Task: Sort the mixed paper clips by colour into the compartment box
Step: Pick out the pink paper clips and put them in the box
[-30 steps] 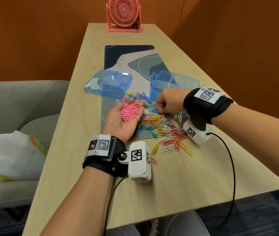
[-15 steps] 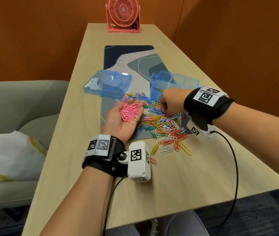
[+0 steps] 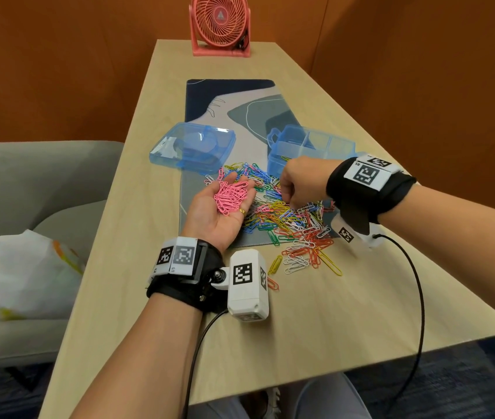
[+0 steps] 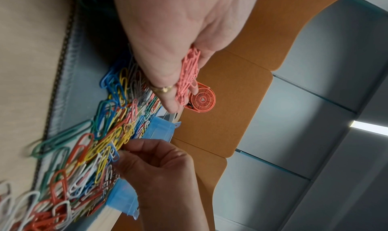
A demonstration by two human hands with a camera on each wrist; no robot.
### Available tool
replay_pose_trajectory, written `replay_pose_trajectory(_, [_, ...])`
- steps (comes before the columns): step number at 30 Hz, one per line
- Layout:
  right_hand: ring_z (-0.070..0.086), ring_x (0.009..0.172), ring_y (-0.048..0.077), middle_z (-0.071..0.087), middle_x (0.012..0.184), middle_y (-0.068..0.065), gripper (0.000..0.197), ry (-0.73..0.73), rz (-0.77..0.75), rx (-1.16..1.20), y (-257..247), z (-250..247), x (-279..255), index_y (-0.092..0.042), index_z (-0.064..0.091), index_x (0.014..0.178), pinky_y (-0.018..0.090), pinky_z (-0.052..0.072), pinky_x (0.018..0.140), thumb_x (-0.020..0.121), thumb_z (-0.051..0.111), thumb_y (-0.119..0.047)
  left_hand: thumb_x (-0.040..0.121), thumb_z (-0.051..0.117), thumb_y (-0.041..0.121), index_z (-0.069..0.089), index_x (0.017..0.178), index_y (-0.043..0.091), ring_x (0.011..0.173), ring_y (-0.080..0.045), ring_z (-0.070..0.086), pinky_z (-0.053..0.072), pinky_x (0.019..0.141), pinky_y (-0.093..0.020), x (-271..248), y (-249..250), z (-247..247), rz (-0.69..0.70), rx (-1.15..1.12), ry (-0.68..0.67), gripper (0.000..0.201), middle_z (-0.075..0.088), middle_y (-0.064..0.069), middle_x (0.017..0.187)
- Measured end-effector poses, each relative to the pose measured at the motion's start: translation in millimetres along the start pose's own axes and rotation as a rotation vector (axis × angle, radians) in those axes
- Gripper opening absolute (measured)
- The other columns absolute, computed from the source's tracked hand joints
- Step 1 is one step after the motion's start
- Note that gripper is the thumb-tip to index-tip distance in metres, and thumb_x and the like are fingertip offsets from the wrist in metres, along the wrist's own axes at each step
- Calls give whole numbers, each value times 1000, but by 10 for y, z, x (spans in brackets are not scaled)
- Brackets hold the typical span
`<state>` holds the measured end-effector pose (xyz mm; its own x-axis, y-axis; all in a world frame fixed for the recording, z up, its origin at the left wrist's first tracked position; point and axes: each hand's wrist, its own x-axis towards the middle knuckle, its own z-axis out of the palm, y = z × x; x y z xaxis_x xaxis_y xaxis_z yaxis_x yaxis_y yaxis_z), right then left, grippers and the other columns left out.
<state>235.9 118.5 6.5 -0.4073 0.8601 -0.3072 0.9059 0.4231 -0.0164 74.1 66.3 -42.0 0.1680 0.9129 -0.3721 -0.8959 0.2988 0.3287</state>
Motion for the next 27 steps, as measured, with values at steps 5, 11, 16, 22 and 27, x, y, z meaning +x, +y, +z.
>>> replay_pose_trajectory(5, [54, 69, 14, 62, 74, -1, 12, -10, 4, -36, -24, 15, -23, -5, 73, 88, 25, 45, 60, 83, 63, -8, 101, 34, 18, 57, 88, -1, 125, -34, 47, 40, 100, -41, 16, -3, -7, -4, 0, -4, 33, 58, -22, 99])
replay_pose_trajectory(11, [44, 63, 19, 52, 68, 8, 17, -7, 18, -26, -19, 32, -38, 1, 67, 80, 21, 35, 50, 82, 52, -7, 101, 34, 18, 58, 90, -1, 124, -34, 48, 41, 99, -41, 11, 8, -13, -6, -8, -8, 32, 58, -22, 102])
replay_pose_trajectory(16, [52, 64, 13, 60, 71, -1, 3, 2, 9, 77, 15, 13, -32, -12, 67, 80, 22, 43, 58, 80, 67, -9, 101, 34, 18, 58, 89, -1, 123, -34, 49, 40, 102, -41, 9, 7, -10, -5, -5, 3, 32, 58, -22, 100])
replay_pose_trajectory(22, [52, 60, 7, 59, 66, -7, 16, 106, -10, 140, 19, -209, -75, -15, 66, 81, 20, 37, 55, 88, 65, -29, 101, 34, 20, 58, 88, 2, 103, -32, 56, 42, 98, -41, 22, 7, -8, 0, 48, 15, 32, 59, -19, 98])
replay_pose_trajectory(27, [51, 42, -2, 61, 56, -8, 22, 152, -145, 272, -322, -396, -136, -19, 67, 77, 11, 40, 48, 90, 62, -35, 100, 34, 17, 56, 93, 0, 91, -33, 57, 42, 94, -41, 24, -10, -9, -3, 33, -5, 29, 60, -22, 96])
